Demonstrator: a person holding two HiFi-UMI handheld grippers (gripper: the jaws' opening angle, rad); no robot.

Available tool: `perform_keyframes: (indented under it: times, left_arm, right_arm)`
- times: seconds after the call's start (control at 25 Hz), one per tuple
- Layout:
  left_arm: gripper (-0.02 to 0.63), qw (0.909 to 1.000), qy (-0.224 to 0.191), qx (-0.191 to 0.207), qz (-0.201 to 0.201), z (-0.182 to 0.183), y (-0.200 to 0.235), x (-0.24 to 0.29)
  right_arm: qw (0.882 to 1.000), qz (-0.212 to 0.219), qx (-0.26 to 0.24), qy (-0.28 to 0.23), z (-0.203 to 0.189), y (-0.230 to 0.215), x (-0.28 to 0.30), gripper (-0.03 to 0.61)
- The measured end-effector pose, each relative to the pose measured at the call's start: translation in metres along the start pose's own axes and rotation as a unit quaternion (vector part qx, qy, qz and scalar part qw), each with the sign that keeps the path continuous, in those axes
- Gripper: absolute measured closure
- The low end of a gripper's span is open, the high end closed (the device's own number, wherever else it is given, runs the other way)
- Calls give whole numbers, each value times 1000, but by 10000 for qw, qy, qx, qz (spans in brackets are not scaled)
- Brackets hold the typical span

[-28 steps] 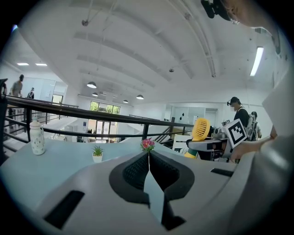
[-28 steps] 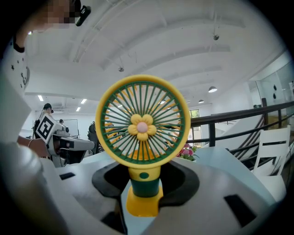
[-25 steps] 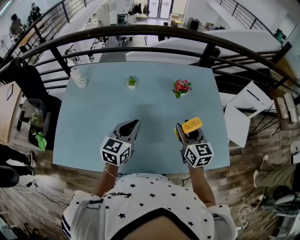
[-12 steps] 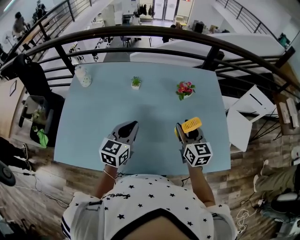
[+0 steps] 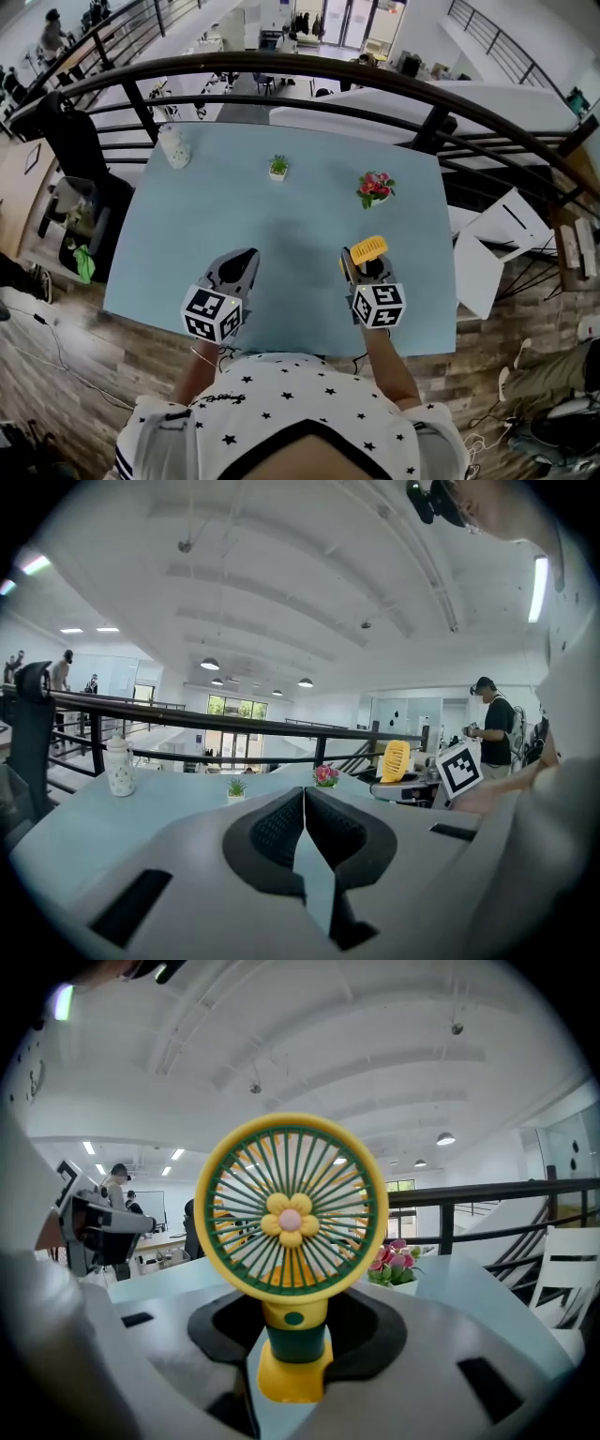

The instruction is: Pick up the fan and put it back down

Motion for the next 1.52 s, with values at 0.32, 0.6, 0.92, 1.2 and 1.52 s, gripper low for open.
perform_keyframes:
  times: [0.32, 0.6, 0.92, 1.2, 1.52]
  left_arm:
    - [584, 9993, -36, -46, 359, -3, 8, -20]
    - [584, 9981, -39, -86, 605, -5, 10, -35]
    - [584, 9972, 3, -104, 741, -8, 8, -45]
    - [584, 9972, 12, -104, 737, -7, 7, -48]
    - [584, 9972, 9, -101, 742, -7, 10, -51]
  right_arm:
    - [9991, -46, -52, 410, -32, -3, 21, 405]
    - [9979, -34, -47, 644, -52, -3, 33, 406]
    - [9964, -153, -39, 838, -73, -4, 38, 405]
    - [9948, -277, -32, 977, -86, -4, 39, 405]
    - [9930, -409, -65, 1109, -99, -3, 41, 405]
Point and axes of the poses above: the fingertips, and each gripper's own axes: x forward along the fingers, y to its left, z out of its top, the point moved 8 cm from there along -x, backward along the fingers, and after that the axes turned 5 degrees about z, right-handed, at the moved point
